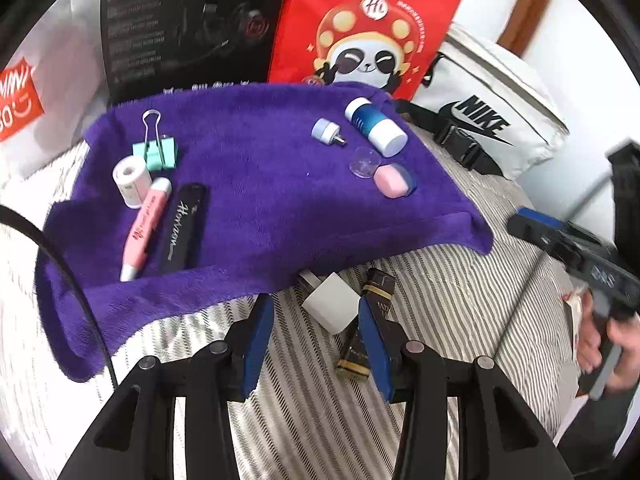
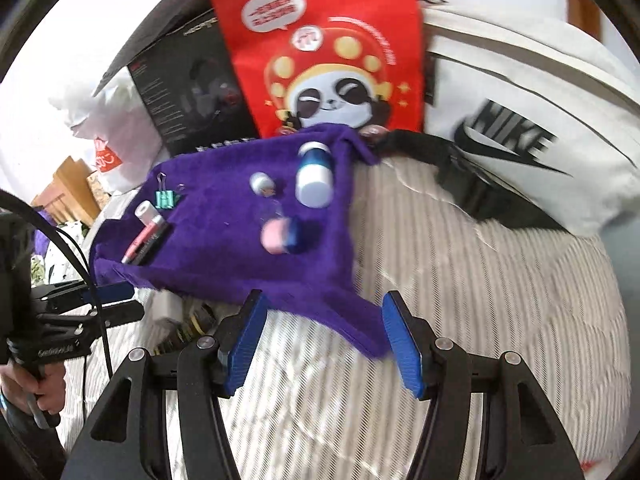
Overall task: Organize rigid objects
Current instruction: 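Lower the Horizon case onto the towel beside the highlighter, open left gripper, then lower the left gripper onto the white charger and close, then grasp the gold-and-black Grand Reserve tube with the right gripper while the left holds the charger, then carry the charger and tube onto the towel and lower both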
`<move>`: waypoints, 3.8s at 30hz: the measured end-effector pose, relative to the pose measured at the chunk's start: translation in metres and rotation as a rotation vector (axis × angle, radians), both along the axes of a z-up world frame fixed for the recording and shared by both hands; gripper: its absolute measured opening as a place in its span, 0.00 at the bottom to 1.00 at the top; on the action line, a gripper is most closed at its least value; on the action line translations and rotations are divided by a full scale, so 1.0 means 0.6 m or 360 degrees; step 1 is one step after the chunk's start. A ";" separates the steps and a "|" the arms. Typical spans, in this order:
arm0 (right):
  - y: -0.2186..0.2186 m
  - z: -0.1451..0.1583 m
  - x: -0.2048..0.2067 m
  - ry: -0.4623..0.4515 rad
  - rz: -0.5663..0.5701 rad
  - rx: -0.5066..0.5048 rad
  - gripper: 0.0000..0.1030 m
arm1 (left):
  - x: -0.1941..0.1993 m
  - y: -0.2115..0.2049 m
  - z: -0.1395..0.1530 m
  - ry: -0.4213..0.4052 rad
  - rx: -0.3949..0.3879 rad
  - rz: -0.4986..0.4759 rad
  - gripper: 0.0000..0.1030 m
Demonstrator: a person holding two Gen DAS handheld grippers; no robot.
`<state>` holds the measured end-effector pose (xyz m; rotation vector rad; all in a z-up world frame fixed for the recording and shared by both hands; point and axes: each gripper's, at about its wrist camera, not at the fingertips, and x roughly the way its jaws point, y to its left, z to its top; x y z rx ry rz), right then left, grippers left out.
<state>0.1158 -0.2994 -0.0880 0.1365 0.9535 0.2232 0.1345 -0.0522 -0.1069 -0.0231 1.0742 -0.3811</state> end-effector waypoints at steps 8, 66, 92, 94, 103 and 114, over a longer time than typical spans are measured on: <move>-0.028 -0.009 -0.012 0.0014 -0.0043 0.0043 0.58 | 0.025 -0.040 -0.030 0.0120 0.0062 0.0075 0.41; 0.220 -0.095 -0.027 0.0184 0.0202 -0.0355 0.59 | -0.065 0.141 -0.036 -0.0030 0.0175 0.0229 0.26; 0.223 -0.090 -0.039 0.0057 0.0214 -0.0298 0.23 | -0.060 0.117 -0.039 -0.0089 0.0276 0.0205 0.25; 0.218 -0.090 -0.036 0.0077 0.0227 -0.0264 0.23 | -0.058 0.121 -0.037 -0.0065 0.0253 0.0198 0.24; 0.200 -0.045 -0.049 0.0058 0.0269 -0.0133 0.23 | -0.076 0.145 0.018 -0.0117 0.0142 0.0233 0.24; 0.190 0.019 -0.033 -0.0043 0.0301 -0.0117 0.23 | -0.045 0.143 0.071 -0.0220 0.0092 0.0186 0.24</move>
